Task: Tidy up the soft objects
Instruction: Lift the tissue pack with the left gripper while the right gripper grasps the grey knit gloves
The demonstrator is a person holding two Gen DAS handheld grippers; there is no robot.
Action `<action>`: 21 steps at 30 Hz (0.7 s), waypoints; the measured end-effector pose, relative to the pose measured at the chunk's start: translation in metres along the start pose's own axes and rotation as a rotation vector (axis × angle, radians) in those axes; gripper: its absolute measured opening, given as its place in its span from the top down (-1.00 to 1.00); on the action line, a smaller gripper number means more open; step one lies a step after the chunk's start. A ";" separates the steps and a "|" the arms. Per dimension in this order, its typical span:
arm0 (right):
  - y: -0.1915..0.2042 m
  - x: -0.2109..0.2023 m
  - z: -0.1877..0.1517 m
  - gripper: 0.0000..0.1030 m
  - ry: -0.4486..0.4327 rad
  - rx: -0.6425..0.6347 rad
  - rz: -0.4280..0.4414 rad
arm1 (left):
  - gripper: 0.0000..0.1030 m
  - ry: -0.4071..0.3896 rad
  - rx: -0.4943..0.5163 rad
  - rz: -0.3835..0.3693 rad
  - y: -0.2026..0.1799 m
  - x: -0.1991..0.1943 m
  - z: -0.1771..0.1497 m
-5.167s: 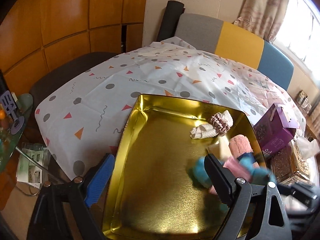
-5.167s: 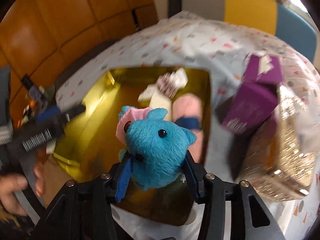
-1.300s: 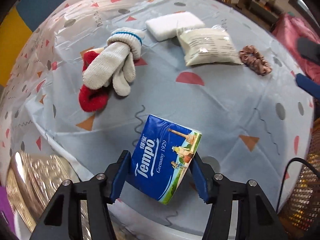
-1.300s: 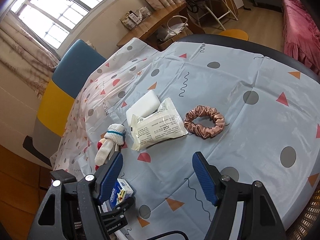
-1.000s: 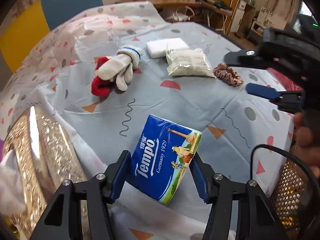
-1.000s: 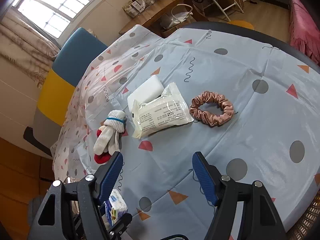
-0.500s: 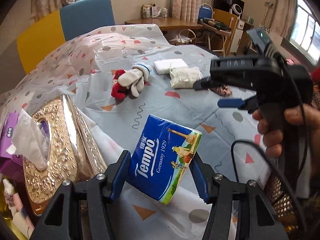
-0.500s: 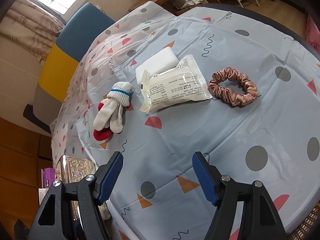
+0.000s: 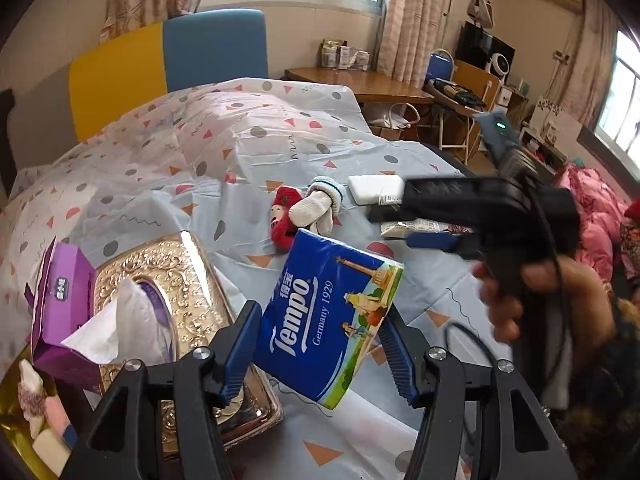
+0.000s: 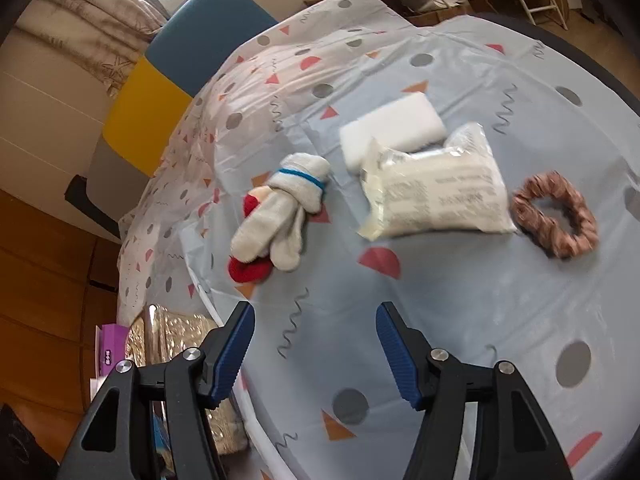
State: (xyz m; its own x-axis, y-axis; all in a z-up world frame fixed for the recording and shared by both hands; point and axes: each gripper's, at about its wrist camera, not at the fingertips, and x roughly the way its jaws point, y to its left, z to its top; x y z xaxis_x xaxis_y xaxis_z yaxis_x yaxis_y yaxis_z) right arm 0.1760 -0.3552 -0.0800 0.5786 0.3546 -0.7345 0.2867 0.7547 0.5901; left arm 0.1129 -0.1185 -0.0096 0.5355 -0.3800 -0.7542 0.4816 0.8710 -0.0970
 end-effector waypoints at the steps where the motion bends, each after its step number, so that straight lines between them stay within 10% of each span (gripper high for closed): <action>1: 0.006 0.008 0.009 -0.24 0.001 0.001 0.010 | -0.17 -0.001 -0.009 -0.004 0.003 -0.001 0.000; 14: 0.010 0.112 0.077 -0.24 0.065 0.147 -0.039 | -0.17 -0.021 -0.076 -0.024 0.026 -0.014 0.001; 17: 0.026 0.122 0.077 0.27 0.091 0.012 -0.141 | -0.17 -0.017 -0.091 -0.027 0.029 -0.013 0.001; 21: 0.024 0.107 0.069 0.40 0.090 -0.022 -0.154 | -0.17 -0.009 -0.108 -0.046 0.034 -0.012 0.005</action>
State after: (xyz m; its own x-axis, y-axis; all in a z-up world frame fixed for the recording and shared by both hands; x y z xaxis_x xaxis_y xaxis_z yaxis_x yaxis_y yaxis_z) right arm 0.2974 -0.3375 -0.1211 0.4578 0.2810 -0.8435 0.3496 0.8154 0.4613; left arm 0.1265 -0.0864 -0.0003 0.5212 -0.4228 -0.7414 0.4288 0.8808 -0.2009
